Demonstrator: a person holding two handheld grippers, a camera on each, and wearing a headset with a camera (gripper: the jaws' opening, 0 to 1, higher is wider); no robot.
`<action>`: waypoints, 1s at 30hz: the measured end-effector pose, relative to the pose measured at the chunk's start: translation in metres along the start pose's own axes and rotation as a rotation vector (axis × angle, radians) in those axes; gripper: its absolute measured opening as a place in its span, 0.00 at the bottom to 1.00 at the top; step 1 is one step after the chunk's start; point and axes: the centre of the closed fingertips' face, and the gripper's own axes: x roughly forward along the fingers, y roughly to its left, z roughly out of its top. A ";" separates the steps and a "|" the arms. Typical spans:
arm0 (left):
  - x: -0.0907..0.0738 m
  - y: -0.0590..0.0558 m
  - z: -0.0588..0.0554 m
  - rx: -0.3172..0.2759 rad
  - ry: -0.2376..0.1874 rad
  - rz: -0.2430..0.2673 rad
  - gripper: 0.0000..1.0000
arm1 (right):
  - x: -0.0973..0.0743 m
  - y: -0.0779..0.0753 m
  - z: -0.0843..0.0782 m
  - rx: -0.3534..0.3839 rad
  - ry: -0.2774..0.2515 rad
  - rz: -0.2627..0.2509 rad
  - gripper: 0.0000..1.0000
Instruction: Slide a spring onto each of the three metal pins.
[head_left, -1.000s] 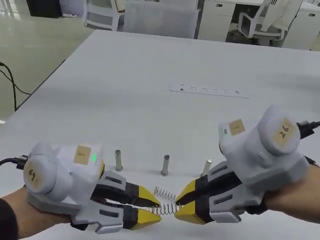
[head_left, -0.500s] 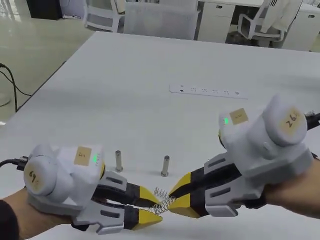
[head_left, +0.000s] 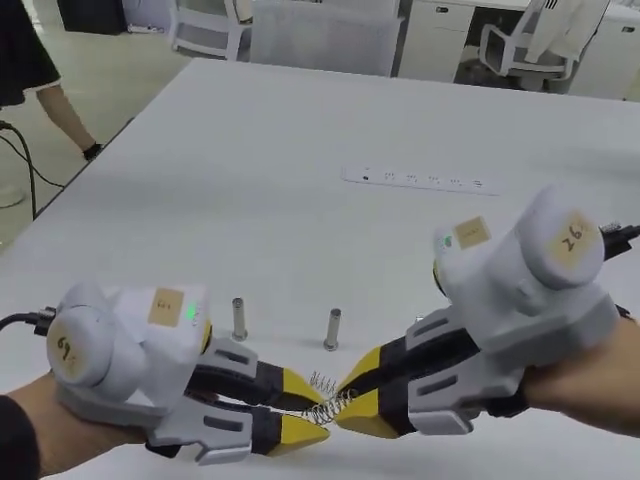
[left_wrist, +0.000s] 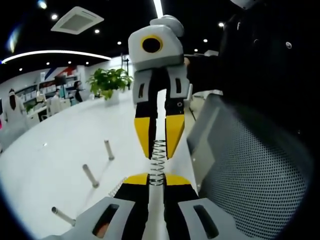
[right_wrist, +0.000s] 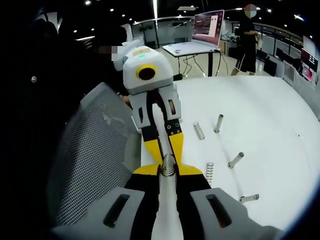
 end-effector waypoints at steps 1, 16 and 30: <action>0.000 0.000 0.000 0.002 0.001 -0.001 0.02 | 0.001 0.000 0.000 0.000 0.001 0.001 0.09; 0.002 0.000 0.010 0.014 -0.008 0.005 0.02 | 0.006 0.000 0.003 -0.008 0.005 0.006 0.09; 0.005 -0.001 0.005 -0.006 0.003 -0.001 0.03 | 0.008 0.000 0.001 -0.029 0.044 -0.003 0.08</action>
